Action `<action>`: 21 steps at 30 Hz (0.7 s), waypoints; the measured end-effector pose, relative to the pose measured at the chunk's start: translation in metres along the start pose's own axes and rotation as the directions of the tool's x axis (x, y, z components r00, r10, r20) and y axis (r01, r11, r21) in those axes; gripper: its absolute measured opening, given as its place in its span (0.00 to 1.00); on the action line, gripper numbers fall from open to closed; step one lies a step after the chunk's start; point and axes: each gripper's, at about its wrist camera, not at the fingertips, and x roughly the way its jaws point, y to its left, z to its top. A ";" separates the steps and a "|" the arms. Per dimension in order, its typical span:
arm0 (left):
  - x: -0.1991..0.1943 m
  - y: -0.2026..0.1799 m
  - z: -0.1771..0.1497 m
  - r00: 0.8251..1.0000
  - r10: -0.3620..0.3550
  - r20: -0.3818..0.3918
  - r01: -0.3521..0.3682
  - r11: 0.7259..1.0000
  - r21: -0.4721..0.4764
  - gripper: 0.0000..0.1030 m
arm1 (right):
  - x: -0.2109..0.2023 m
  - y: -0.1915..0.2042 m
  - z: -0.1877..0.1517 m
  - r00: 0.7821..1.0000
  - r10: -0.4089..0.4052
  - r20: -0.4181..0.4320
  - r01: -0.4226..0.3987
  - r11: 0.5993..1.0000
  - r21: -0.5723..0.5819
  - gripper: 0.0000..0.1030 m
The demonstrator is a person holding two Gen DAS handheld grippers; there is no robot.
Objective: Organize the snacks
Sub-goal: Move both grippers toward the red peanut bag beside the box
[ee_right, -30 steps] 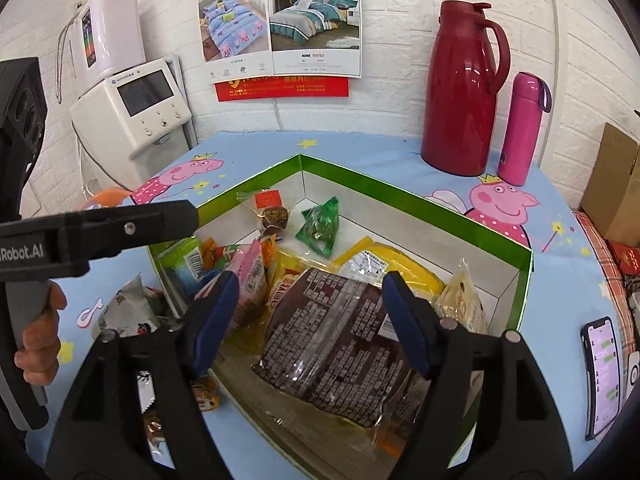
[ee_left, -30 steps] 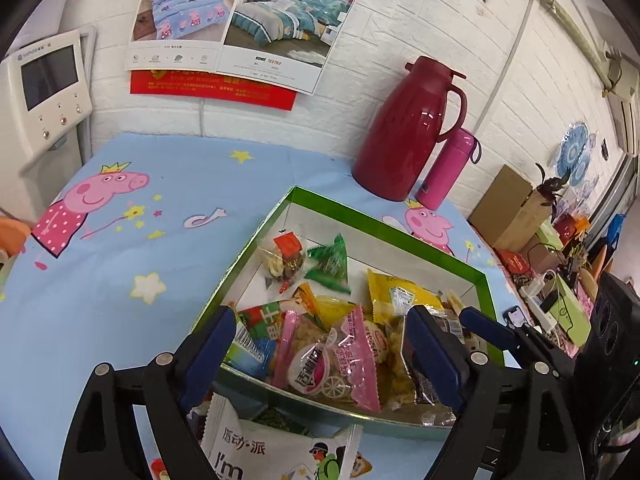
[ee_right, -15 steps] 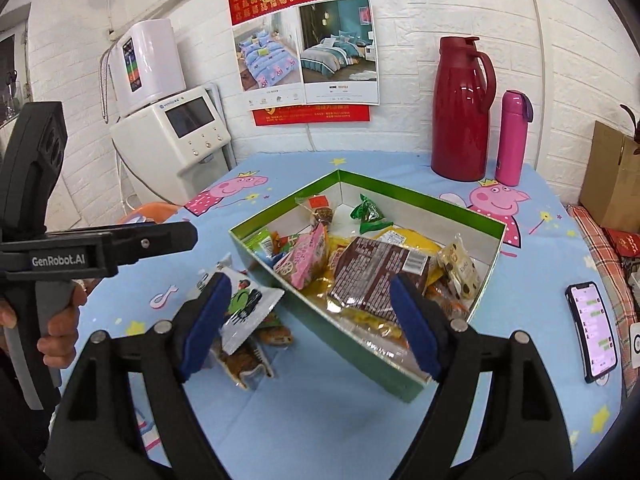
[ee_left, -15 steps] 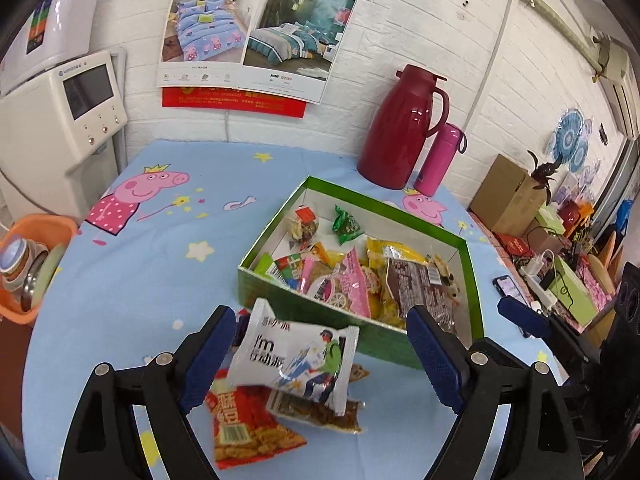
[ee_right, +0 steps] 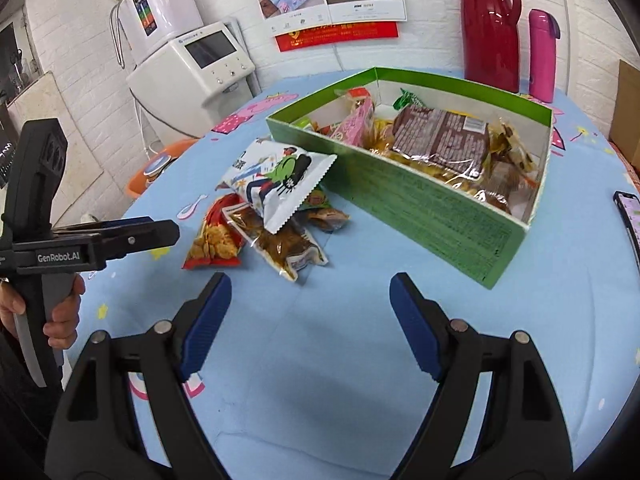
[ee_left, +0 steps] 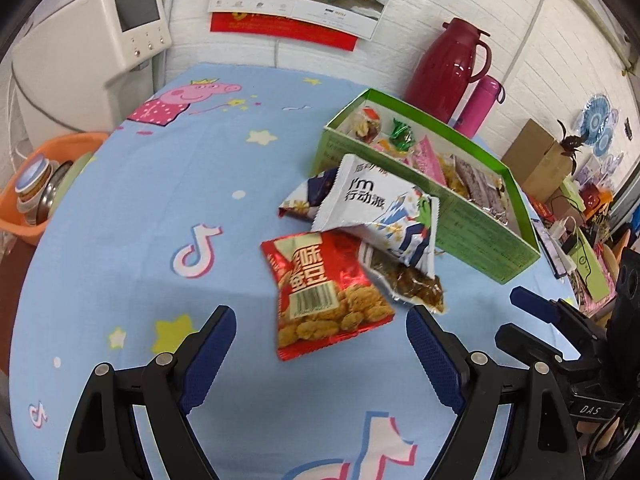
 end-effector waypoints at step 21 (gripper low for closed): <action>0.044 0.045 0.006 0.976 -0.211 -0.048 0.205 0.974 -0.098 0.60 | 0.084 0.036 0.019 0.968 0.221 -0.119 -0.216 0.975 0.052 0.19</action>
